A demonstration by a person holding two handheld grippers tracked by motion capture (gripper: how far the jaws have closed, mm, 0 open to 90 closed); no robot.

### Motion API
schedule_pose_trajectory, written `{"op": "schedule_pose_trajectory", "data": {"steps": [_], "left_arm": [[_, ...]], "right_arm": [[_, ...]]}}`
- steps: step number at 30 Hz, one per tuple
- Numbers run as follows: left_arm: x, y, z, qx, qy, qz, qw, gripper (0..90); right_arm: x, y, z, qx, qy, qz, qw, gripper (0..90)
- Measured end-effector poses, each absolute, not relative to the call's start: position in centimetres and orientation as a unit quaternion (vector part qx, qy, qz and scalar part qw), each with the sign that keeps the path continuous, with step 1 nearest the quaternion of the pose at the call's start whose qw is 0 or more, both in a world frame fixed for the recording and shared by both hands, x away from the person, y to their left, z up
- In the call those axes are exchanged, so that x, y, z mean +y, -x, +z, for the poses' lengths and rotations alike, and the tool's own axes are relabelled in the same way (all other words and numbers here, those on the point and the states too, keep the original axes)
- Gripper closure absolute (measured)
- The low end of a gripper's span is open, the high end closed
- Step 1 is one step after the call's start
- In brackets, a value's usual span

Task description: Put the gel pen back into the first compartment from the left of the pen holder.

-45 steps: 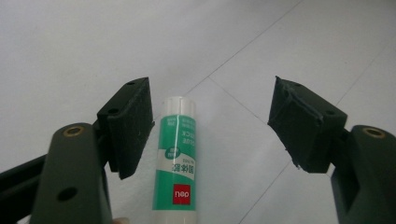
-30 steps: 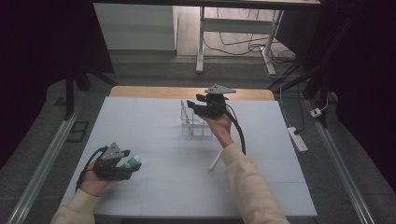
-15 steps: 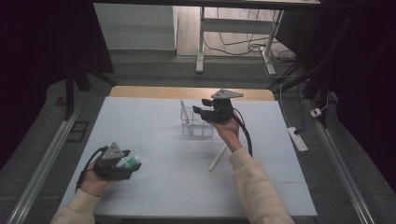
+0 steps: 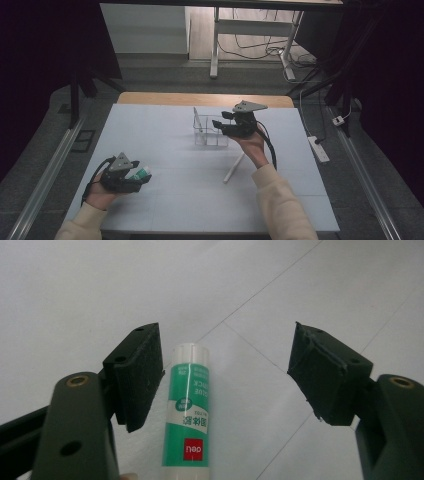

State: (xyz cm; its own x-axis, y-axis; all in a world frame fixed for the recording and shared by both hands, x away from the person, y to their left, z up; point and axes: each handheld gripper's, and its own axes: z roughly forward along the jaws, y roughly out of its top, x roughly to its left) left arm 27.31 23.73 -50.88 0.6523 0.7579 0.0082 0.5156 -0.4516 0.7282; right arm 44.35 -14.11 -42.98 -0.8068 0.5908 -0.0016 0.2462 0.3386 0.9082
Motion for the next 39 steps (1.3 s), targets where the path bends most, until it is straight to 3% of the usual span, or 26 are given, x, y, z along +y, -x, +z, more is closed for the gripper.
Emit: {"op": "schedule_pose_trajectory", "data": {"steps": [39], "left_arm": [[23.6, -27.2, -50.9, 0.381, -0.836, 0.172, 0.355, 29.5]], "right_arm": [[-20.2, -41.3, -43.7, 0.877, -0.203, 0.412, 0.140, 33.7]]}}
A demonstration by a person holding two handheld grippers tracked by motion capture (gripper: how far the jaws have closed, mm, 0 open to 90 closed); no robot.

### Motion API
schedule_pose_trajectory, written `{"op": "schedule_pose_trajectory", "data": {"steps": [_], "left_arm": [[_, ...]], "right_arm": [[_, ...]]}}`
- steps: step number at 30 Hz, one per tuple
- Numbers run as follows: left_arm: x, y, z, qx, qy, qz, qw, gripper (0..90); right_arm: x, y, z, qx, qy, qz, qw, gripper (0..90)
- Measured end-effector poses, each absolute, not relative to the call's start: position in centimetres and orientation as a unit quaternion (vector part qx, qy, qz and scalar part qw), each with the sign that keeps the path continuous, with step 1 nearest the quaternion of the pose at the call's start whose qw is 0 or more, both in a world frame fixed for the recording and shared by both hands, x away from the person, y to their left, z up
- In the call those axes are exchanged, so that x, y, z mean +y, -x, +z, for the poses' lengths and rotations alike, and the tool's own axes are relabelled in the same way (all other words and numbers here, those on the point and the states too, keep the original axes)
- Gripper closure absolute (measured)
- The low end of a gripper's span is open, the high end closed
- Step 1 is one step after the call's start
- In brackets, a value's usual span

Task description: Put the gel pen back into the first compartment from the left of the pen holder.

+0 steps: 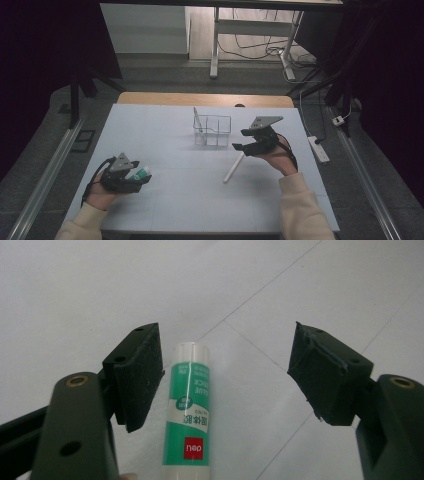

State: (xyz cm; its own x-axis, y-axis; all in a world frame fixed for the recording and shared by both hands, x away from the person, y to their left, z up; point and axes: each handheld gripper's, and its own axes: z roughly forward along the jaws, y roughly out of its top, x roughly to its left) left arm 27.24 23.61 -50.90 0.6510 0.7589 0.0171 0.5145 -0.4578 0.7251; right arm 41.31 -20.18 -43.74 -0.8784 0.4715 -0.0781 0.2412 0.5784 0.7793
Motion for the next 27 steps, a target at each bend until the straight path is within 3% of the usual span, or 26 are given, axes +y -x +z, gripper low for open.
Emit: {"op": "schedule_pose_trajectory", "data": {"steps": [27], "left_arm": [[23.7, -27.2, -50.9, 0.379, -0.836, 0.172, 0.356, 29.5]], "right_arm": [[-20.9, -40.7, -44.7, 0.926, -0.114, 0.337, 0.130, 32.2]]}}
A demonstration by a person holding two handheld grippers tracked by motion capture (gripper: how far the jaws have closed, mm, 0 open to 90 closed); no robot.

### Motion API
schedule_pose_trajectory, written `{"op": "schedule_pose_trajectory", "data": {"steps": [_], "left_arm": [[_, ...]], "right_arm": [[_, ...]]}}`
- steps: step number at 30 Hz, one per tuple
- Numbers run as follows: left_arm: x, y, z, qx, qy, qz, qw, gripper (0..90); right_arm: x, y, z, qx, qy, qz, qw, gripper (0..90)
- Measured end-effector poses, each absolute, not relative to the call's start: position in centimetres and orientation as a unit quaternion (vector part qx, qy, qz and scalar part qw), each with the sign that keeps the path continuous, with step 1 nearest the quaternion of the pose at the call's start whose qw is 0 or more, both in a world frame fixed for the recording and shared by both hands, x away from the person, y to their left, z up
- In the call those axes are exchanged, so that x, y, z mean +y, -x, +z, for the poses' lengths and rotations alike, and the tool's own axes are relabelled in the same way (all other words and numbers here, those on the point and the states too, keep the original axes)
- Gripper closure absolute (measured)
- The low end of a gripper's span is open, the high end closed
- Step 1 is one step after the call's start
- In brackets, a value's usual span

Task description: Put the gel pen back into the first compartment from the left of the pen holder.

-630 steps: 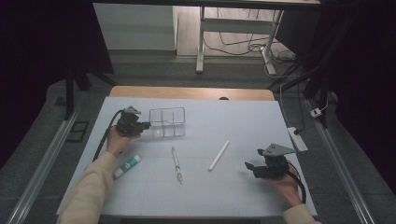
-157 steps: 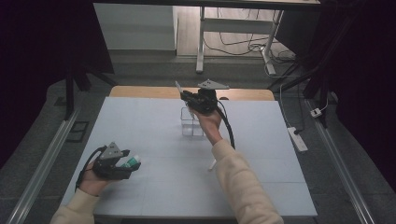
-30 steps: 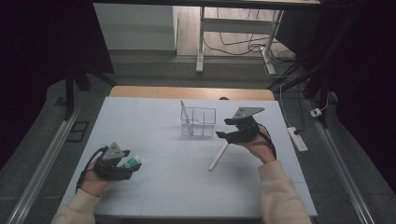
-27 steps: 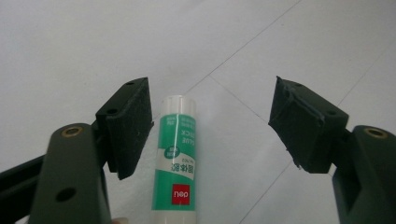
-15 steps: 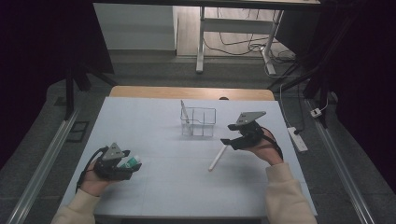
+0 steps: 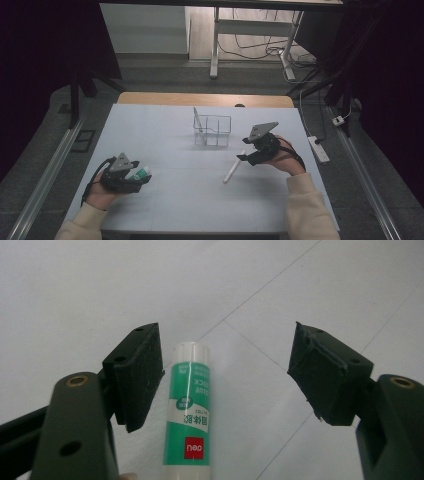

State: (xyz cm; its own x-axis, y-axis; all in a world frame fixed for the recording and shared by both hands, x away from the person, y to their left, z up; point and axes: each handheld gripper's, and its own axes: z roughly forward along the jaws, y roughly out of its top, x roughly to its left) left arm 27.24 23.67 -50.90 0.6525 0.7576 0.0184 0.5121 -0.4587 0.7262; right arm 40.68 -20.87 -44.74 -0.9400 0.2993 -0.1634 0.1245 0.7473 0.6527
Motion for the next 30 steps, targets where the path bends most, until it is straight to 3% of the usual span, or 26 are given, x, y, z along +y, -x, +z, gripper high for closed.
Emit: {"op": "schedule_pose_trajectory", "data": {"steps": [30], "left_arm": [[23.6, -27.2, -50.9, 0.378, -0.838, 0.173, 0.353, 29.5]], "right_arm": [[-18.2, -40.6, -47.1, 0.964, 0.002, 0.250, 0.090, 30.4]]}}
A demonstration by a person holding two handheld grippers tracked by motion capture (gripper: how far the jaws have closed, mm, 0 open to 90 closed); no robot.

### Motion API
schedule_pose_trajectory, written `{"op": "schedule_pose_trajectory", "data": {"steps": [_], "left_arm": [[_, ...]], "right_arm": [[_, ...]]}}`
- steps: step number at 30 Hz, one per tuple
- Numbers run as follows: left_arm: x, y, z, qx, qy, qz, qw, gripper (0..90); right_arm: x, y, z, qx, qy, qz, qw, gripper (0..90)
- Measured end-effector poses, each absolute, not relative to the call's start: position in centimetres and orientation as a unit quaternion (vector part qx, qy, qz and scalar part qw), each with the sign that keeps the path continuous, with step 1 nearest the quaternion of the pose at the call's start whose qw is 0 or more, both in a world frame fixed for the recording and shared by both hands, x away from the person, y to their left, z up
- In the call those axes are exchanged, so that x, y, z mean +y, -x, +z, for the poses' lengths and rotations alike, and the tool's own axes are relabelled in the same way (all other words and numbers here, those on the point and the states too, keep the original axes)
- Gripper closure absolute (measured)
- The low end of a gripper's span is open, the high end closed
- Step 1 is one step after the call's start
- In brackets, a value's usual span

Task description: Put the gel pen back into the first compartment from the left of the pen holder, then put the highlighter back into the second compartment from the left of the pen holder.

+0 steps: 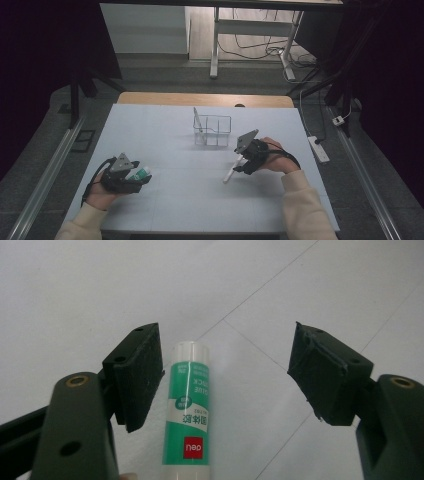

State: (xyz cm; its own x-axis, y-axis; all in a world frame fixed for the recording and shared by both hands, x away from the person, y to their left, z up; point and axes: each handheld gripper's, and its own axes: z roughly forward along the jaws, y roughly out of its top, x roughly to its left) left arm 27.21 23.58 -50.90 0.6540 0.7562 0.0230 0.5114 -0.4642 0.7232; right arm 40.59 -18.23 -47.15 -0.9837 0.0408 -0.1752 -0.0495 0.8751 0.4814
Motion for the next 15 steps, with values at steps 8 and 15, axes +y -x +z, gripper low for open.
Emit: {"op": "schedule_pose_trajectory", "data": {"steps": [8, 15], "left_arm": [[23.6, -27.3, -51.0, 0.377, -0.839, 0.171, 0.352, 29.4], [23.5, -27.2, -51.0, 0.376, -0.840, 0.171, 0.353, 29.4]], "right_arm": [[-17.9, -40.7, -47.7, 0.968, 0.011, 0.236, 0.079, 30.9], [-17.4, -40.7, -48.2, 0.973, 0.022, 0.217, 0.072, 31.4]]}}
